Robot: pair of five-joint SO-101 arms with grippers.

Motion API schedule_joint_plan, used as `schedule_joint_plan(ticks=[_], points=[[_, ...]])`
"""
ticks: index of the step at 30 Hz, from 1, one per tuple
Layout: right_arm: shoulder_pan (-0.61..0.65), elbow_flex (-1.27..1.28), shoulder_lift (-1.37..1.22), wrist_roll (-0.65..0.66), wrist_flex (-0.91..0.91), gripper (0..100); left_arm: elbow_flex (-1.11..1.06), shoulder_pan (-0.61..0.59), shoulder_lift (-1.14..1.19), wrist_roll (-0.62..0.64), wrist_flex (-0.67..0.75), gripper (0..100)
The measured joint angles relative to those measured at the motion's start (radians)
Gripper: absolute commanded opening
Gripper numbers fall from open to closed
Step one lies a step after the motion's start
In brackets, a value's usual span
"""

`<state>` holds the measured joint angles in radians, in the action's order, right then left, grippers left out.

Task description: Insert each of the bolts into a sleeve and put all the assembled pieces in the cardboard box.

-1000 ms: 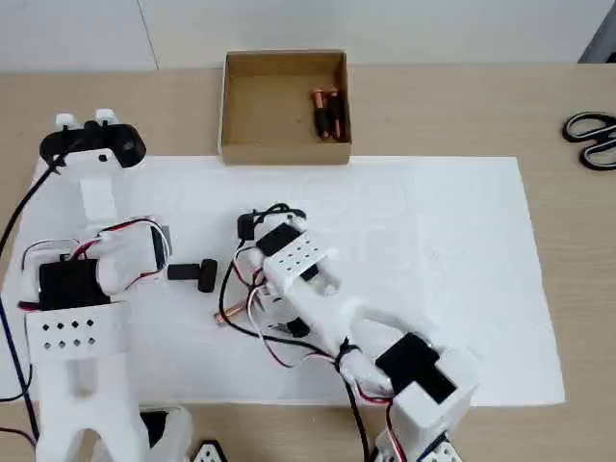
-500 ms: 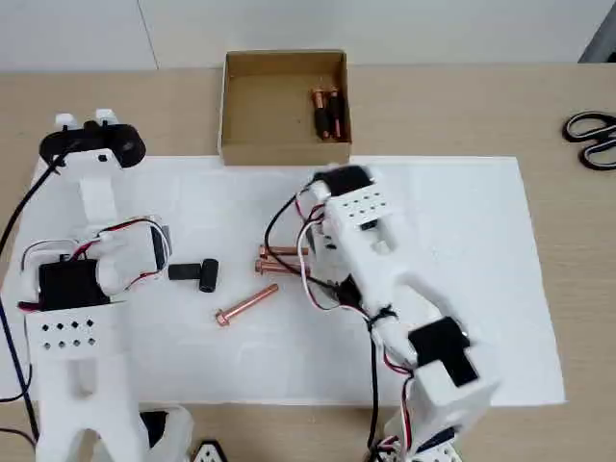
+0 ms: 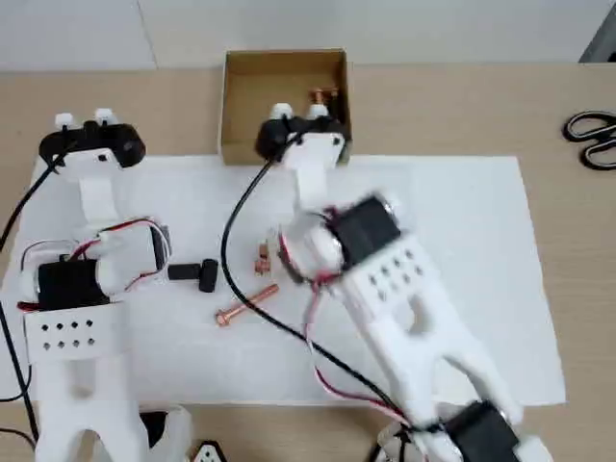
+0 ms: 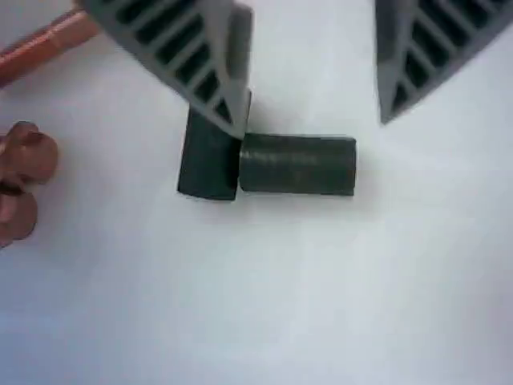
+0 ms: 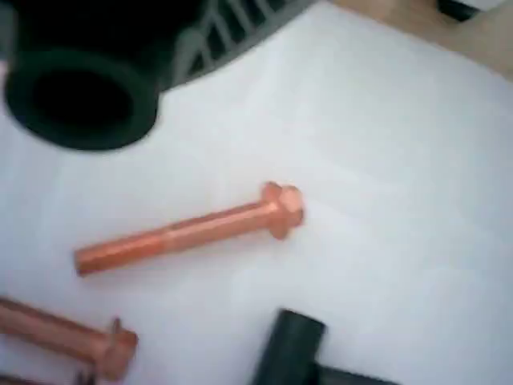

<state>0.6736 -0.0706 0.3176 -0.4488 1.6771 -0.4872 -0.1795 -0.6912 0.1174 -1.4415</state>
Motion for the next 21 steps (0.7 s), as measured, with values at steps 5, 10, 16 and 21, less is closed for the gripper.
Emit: schedule_joint_plan(ticks=[5,10,16,21], points=[[-0.057,-0.002,0.161,-0.002,-0.017,0.4,0.0,0.0,0.0,0.0,-0.037,11],[-0.106,0.12,0.281,-0.002,-0.12,0.5,-0.003,0.0,0.0,0.031,0.057,11],[-0.114,0.446,0.505,-0.002,-0.385,0.5,-0.003,0.138,0.0,0.101,0.133,11],[-0.207,0.818,0.73,-0.002,-0.641,0.4,-0.008,0.31,0.006,0.11,0.133,11]])
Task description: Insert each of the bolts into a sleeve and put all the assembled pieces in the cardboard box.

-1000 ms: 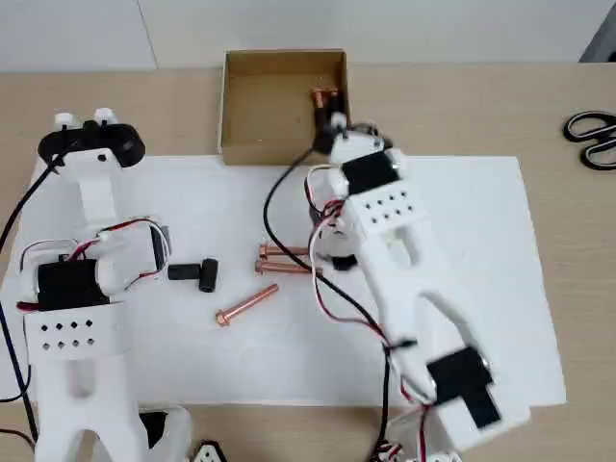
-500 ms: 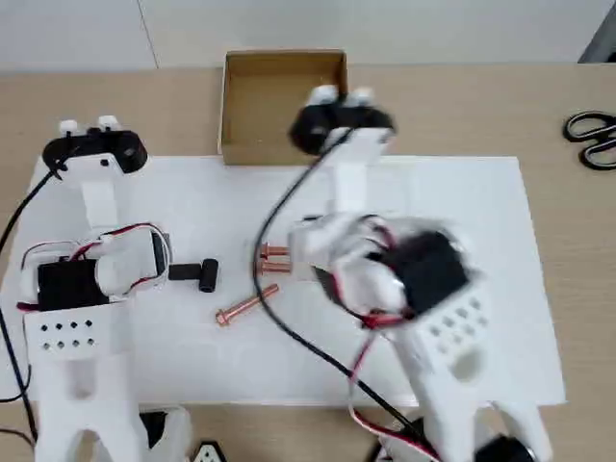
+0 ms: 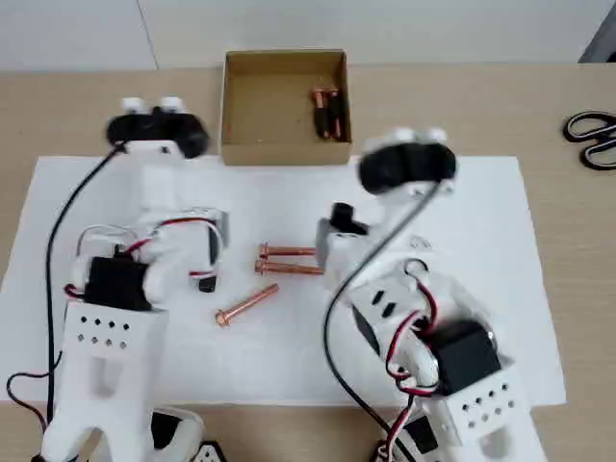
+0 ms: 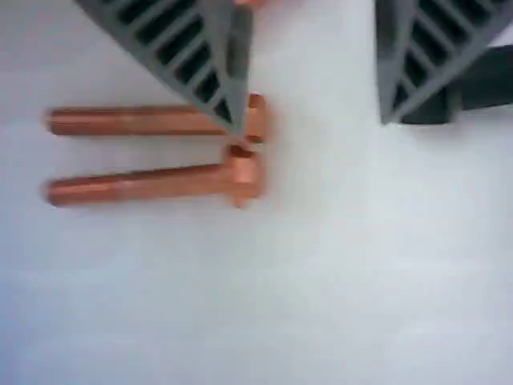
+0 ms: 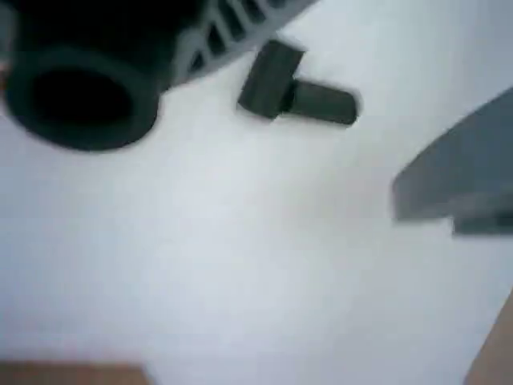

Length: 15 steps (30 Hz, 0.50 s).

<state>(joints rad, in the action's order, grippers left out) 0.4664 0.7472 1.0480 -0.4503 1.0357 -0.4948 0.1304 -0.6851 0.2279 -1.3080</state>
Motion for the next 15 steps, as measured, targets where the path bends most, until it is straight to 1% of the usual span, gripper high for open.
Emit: schedule_joint_plan(ticks=[2,4,8,11,13,15], points=[[-0.061,0.137,0.084,0.012,-0.087,0.4,0.0,0.026,0.0,-0.015,0.0,11],[-0.12,0.256,0.166,0.055,-0.167,0.4,0.0,0.032,0.003,-0.023,0.0,11],[-0.192,0.445,0.308,0.117,-0.287,0.4,0.002,0.032,0.046,0.075,0.0,11],[-0.236,0.542,0.39,0.138,-0.33,0.4,0.032,0.038,0.149,0.101,-0.009,11],[-0.247,0.597,0.431,0.15,-0.338,0.4,0.098,0.04,0.241,0.126,-0.054,11],[-0.255,0.647,0.468,0.155,-0.338,0.4,0.19,0.04,0.345,0.195,-0.114,11]])
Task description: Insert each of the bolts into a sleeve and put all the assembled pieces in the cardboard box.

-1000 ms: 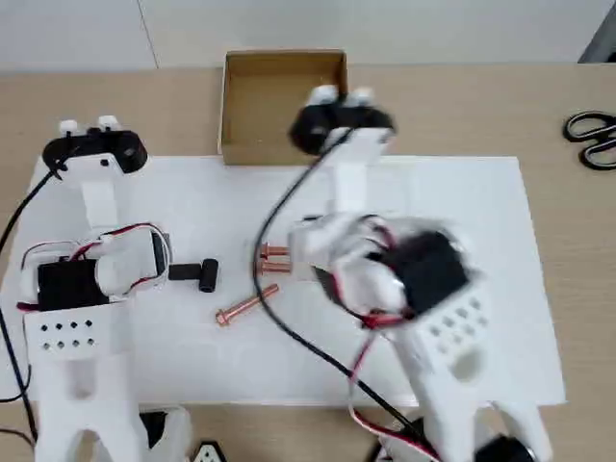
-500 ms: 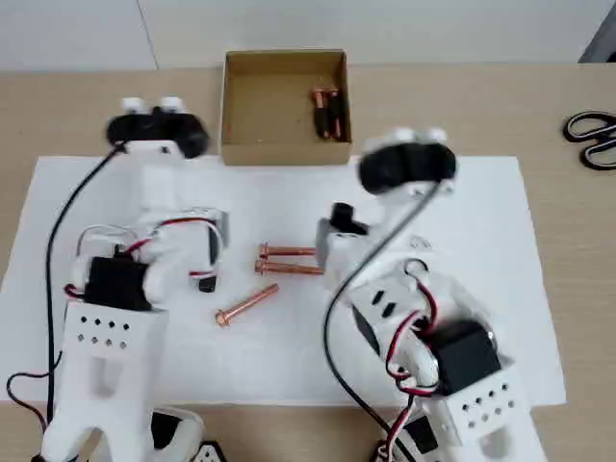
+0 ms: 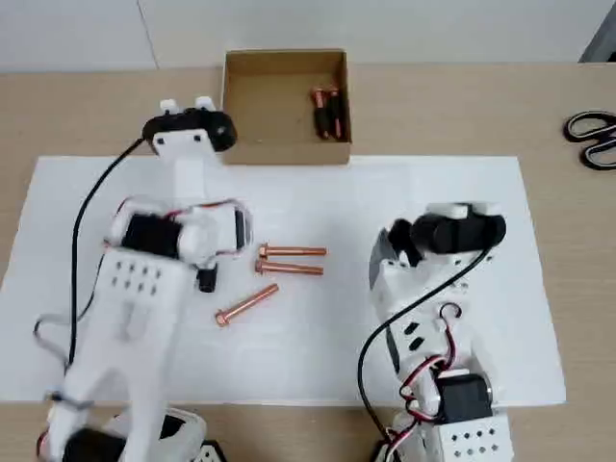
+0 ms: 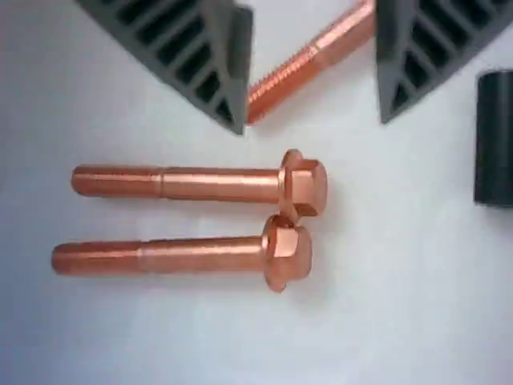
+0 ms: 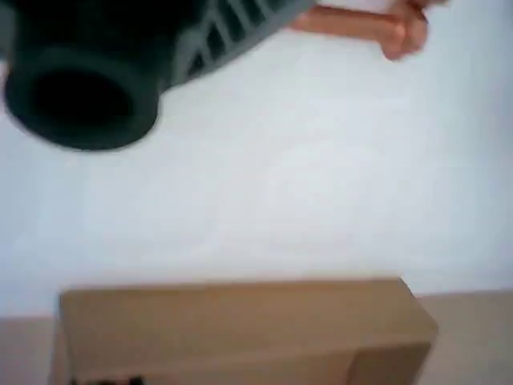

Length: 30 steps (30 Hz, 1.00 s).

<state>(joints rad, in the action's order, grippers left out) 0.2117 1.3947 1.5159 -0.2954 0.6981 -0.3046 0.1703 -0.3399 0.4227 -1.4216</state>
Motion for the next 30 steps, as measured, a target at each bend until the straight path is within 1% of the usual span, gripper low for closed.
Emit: schedule_joint_plan(ticks=[4,7,9,11,14,16,20,24,27,30], points=[[0.0,0.08,0.061,0.0,0.0,0.4,0.206,0.008,0.198,0.181,-0.08,11],[0.002,0.106,0.104,0.0,0.0,0.4,0.313,0.055,0.296,0.304,-0.135,11],[0.002,0.124,0.127,0.0,0.0,0.4,0.342,0.089,0.327,0.381,-0.167,11],[0.002,0.132,0.141,0.0,0.0,0.4,0.354,0.124,0.345,0.459,-0.169,11],[0.002,0.13,0.149,0.0,0.0,0.4,0.358,0.143,0.356,0.637,-0.169,11],[0.002,0.141,0.149,0.0,0.0,0.4,0.358,0.137,0.377,0.75,-0.147,11],[0.003,0.167,0.15,0.0,0.035,0.4,0.358,0.135,0.451,0.829,-0.057,11],[-0.002,0.167,0.152,0.0,0.08,0.4,0.358,0.107,0.534,1.0,0.014,11],[0.002,0.167,0.152,0.0,0.084,0.4,0.359,0.097,0.572,1.143,0.028,11],[0.002,0.167,0.152,0.0,0.086,0.4,0.365,0.101,0.577,1.198,0.031,11]])
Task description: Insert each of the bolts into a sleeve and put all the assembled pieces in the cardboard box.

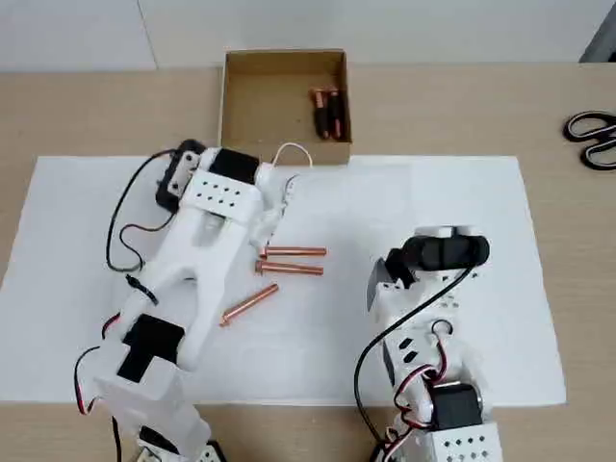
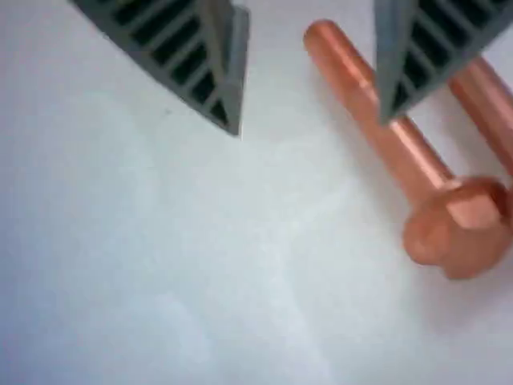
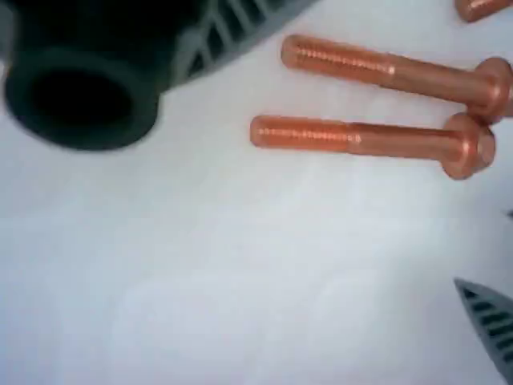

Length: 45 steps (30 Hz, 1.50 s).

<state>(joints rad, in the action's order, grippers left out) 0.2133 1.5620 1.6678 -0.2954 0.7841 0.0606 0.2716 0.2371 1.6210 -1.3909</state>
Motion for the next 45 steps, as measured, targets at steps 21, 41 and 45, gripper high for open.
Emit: schedule_joint_plan(ticks=[21,41,45], points=[[-0.002,0.048,0.003,0.0,0.0,0.4,0.08,0.06,0.011,0.144,-0.012,12],[0.002,0.051,0.003,0.0,0.0,0.4,0.08,0.061,0.118,0.143,-0.051,26],[0.002,0.051,0.003,0.0,0.0,0.4,0.106,0.061,0.149,0.13,-0.075,26]])
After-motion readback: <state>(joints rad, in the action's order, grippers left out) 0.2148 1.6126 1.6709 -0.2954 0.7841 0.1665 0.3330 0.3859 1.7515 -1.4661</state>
